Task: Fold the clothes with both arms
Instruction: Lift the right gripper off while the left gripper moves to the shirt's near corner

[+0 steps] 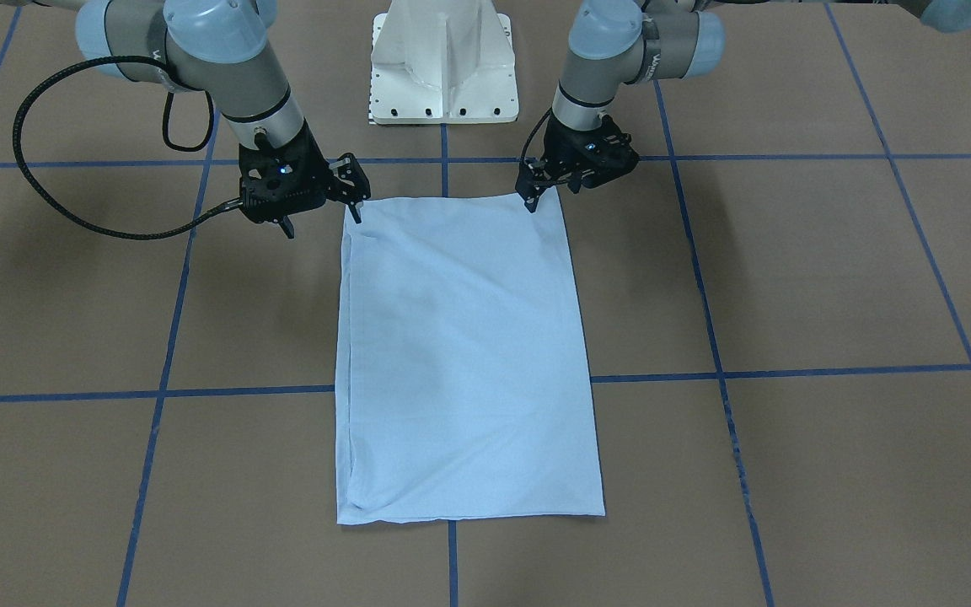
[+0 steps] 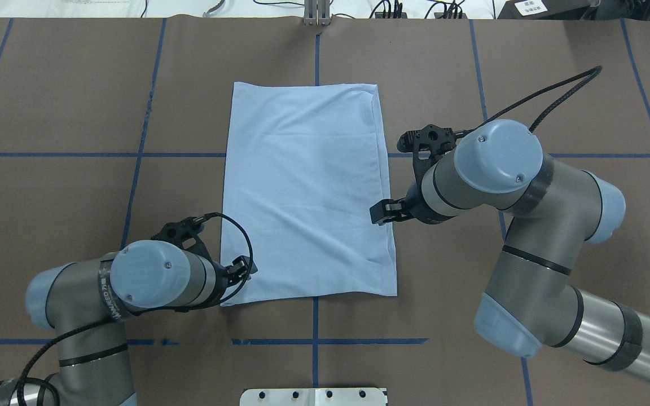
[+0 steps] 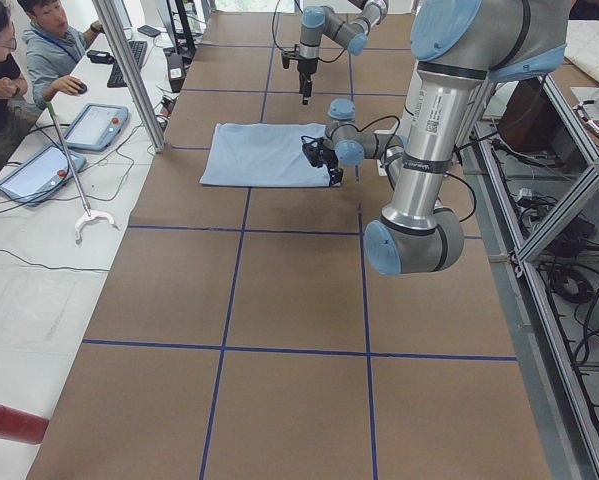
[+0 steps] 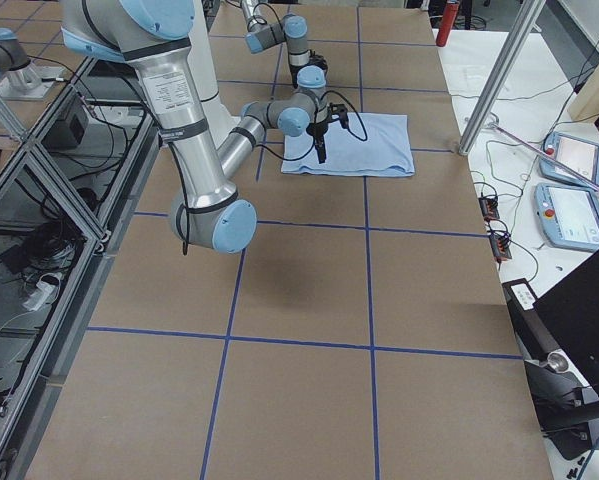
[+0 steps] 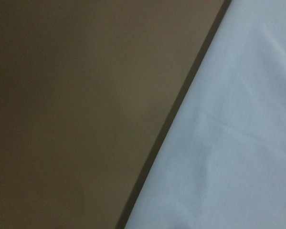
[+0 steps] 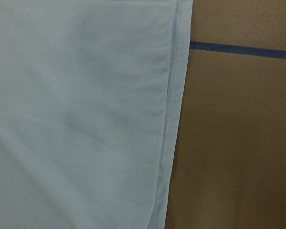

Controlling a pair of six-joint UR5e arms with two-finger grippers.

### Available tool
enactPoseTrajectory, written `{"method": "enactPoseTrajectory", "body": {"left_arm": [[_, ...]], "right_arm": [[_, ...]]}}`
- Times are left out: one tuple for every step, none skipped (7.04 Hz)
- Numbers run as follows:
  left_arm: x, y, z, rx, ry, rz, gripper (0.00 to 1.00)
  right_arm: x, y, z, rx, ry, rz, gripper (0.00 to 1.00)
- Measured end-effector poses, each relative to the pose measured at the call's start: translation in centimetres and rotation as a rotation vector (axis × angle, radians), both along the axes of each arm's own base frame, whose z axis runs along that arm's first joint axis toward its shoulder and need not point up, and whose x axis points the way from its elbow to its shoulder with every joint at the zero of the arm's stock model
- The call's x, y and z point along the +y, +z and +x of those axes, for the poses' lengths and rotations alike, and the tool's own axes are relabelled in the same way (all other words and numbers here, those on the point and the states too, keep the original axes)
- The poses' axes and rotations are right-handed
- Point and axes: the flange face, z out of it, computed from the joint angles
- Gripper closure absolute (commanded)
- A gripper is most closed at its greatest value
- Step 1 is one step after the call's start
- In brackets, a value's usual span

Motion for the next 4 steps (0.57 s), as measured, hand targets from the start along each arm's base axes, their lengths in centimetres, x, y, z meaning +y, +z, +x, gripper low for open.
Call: {"method": "enactPoseTrajectory", "body": {"left_arm": [[0.92,0.17,0.57,-0.015,0.005,-0.009,0.17],[1.46,0.33,0.92,-0.023,0.007,-0.018,0.19],[1.66,0.37,1.05,-0.026,0.008,-0.022,0.21],[1.57,0.36,1.0,-0.029,0.004,-0.024,0.23]], "right_arm": [[0.35,0.0,-0.26,-0.001,-0.005,-0.002,0.0],[0.55,0.02,-0.44,0.0,-0.008,-0.003,0.0],[0.62,0.11,-0.54,0.002,-0.009,-0.004,0.0],[0.62,0.2,-0.61,0.004,-0.009,-0.004,0.0]]}}
